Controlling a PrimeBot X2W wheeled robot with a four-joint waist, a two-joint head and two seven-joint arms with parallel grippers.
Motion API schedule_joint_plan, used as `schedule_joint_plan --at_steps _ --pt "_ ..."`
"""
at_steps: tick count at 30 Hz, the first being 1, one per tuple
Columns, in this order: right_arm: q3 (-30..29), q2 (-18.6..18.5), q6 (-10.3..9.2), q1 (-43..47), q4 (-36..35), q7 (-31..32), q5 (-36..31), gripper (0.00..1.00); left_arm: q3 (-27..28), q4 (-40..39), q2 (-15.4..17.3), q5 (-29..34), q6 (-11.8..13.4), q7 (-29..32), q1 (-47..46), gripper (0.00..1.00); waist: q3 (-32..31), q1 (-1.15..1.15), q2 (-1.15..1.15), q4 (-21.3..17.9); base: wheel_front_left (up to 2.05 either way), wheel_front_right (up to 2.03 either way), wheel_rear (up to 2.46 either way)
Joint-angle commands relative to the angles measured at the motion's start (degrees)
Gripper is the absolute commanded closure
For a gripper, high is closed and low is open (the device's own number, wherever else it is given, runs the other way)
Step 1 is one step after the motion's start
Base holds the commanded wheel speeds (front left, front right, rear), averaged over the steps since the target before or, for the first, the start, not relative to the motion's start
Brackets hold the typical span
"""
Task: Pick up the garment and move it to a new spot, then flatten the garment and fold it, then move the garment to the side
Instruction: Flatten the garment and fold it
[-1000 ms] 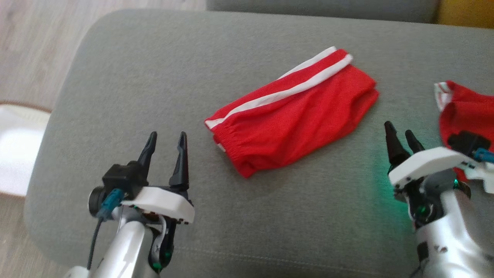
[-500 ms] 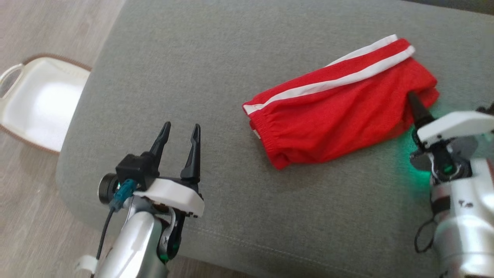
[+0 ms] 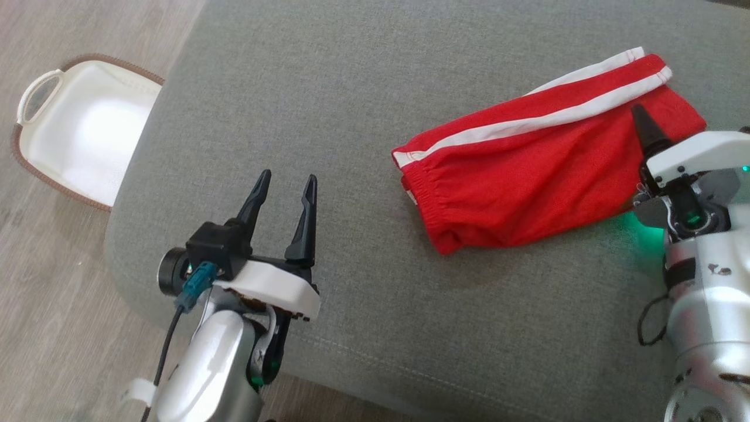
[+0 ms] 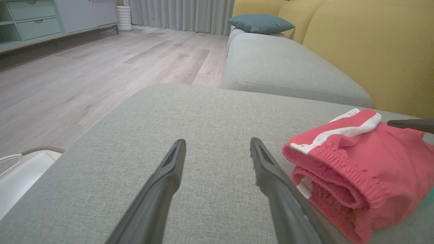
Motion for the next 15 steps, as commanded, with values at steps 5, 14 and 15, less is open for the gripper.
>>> schedule_joint_plan --at_steps 5,14,15 --pt "0.72 -0.09 0.39 -3.18 3.85 -1.08 -2.83 0.0 1.52 -2.13 0.46 -0.62 0.69 -0.7 -2.36 0.0 0.77 0.0 0.0 0.45 0.0 0.0 0.0" --pt "0.77 0.21 0.39 -5.54 7.04 -5.11 -3.36 1.0 1.94 -1.46 0.46 -1.43 1.18 -0.7 -2.09 0.0 -1.16 0.0 0.0 -1.67 0.0 0.0 0.0" --pt "0.98 0.42 0.39 -5.27 6.68 -5.66 -2.79 1.0 2.12 -1.33 0.46 -1.46 1.18 -0.7 -1.97 0.0 -1.64 0.0 0.0 -2.2 0.0 0.0 0.0"
